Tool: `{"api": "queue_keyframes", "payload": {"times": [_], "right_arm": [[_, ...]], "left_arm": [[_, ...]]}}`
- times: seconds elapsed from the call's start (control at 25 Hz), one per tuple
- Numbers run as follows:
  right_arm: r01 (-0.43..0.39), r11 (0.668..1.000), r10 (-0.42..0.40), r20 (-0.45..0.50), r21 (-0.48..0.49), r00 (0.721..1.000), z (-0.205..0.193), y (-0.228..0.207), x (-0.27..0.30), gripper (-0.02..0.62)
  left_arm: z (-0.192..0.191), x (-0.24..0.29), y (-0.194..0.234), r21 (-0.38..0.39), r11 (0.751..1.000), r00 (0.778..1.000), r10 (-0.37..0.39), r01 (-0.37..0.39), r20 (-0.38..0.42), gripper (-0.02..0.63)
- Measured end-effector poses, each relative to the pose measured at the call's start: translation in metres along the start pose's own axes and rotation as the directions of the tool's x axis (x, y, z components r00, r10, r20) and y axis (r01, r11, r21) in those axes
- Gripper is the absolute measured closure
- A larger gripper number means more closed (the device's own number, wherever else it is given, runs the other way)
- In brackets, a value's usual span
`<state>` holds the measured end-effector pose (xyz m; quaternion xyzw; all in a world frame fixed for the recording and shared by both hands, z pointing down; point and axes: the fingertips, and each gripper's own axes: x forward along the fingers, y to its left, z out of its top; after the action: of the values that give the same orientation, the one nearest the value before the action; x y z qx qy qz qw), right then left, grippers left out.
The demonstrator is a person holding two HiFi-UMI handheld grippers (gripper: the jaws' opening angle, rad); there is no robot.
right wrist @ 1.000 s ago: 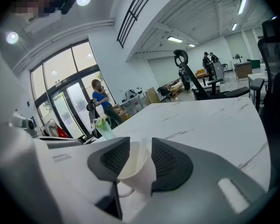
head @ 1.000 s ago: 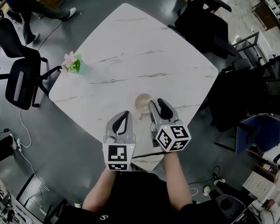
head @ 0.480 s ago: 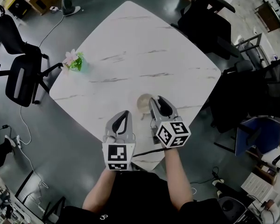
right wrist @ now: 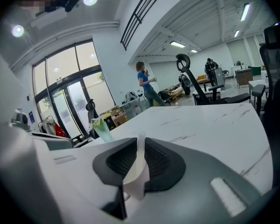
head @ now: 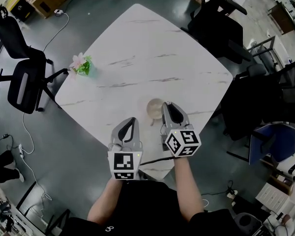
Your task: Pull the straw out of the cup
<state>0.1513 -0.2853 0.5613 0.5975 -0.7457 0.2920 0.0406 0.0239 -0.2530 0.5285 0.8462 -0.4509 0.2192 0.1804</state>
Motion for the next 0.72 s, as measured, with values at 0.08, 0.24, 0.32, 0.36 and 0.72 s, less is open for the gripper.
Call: {"api": "queue_keyframes", "payload": {"times": [0.08, 0.24, 0.32, 0.36, 0.72], "right_arm": [[-0.001, 1.0, 0.001, 0.018, -0.004, 1.0, 0.005, 0.003, -0.004, 0.545], [0.002, 1.0, -0.001, 0.052, -0.011, 0.999, 0.018, 0.009, -0.015, 0.545], [0.005, 1.0, -0.004, 0.071, -0.015, 0.997, 0.025, 0.012, -0.022, 0.545], [0.007, 1.0, -0.006, 0.081, -0.018, 0.997, 0.028, 0.014, -0.025, 0.545], [0.007, 0.998, 0.004, 0.168, -0.066, 0.986, 0.053, 0.041, -0.062, 0.546]], "left_arm": [[0.002, -0.002, -0.001, 0.001, 1.0, 1.0, -0.004, 0.004, 0.006, 0.605], [0.01, -0.008, -0.003, 0.012, 1.0, 1.0, -0.014, 0.014, 0.027, 0.606], [0.014, -0.011, -0.004, 0.018, 1.0, 0.999, -0.019, 0.018, 0.037, 0.606], [0.016, -0.012, -0.004, 0.021, 1.0, 0.999, -0.022, 0.021, 0.042, 0.606], [0.027, -0.03, -0.013, 0.055, 0.996, 0.994, -0.069, 0.065, 0.084, 0.606]]}}
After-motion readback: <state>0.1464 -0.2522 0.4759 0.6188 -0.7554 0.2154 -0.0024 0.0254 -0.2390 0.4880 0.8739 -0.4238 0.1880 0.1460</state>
